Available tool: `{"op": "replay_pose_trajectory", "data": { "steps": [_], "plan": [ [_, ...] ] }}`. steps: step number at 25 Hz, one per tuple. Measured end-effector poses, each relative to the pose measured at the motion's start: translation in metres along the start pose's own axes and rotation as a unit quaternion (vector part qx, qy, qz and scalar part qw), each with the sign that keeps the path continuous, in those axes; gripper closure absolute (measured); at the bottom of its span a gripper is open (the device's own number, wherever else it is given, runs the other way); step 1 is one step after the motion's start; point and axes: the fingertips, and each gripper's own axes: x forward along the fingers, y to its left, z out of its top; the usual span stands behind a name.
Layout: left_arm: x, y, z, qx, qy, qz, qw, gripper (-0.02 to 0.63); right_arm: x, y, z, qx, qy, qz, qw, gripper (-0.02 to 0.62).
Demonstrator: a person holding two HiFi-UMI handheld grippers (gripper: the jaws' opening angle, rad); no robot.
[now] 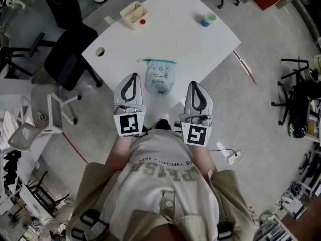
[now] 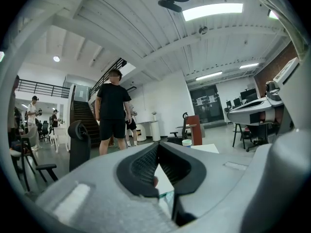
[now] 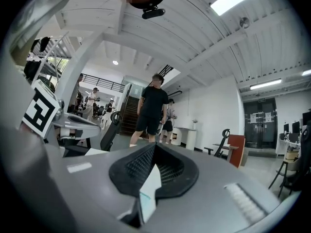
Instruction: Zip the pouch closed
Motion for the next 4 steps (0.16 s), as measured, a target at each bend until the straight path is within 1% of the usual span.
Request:
{"op": "replay_pose_trajectory", "data": {
  "steps": [4],
  "plan": [
    [0.0018,0.0004,-0.0017,-0.003,0.001,0.002,1.0000,0.595,0.0025,0.0014,-0.0029,-0.002,0.003,0.005,1.000,0.597]
  ]
}}
